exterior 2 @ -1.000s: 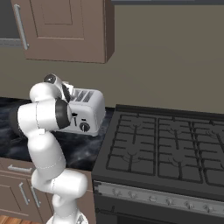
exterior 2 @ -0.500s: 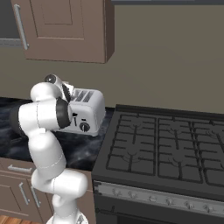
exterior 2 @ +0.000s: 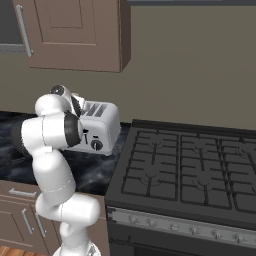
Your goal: Start the toaster. Once the lever pops up, take the bread to the plate on the dining counter.
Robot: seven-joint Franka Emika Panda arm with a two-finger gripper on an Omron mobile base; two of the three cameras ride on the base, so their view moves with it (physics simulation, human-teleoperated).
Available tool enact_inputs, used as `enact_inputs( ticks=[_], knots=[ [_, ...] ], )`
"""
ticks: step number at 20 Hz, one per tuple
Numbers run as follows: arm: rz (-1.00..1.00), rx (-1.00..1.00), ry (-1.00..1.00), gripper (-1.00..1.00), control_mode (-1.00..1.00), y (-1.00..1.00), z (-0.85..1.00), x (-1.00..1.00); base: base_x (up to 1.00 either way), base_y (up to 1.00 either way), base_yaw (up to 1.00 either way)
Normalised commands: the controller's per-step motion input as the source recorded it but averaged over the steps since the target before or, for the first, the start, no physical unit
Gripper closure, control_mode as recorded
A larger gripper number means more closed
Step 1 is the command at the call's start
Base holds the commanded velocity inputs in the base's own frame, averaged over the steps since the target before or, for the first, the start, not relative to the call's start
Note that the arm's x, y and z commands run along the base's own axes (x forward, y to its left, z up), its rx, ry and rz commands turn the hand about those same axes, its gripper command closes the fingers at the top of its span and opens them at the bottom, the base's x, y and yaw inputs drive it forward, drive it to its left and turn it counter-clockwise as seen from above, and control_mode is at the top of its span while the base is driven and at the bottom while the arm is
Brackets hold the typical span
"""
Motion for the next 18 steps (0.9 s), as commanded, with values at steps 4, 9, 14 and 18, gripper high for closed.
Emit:
enact_inputs(
  ticks=[4, 9, 14, 18],
  knots=[
    [0.00, 0.00, 0.00, 1.00, -1.00, 0.00, 0.00, 0.00, 0.00, 0.00, 0.00],
    [0.00, 0.00, 0.00, 1.00, -1.00, 0.00, 0.00, 0.00, 0.00, 0.00, 0.00],
    [0.00, 0.00, 0.00, 1.00, -1.00, 0.00, 0.00, 0.00, 0.00, 0.00, 0.00],
    [0.00, 0.00, 0.00, 1.00, -1.00, 0.00, 0.00, 0.00, 0.00, 0.00, 0.00]
  ],
)
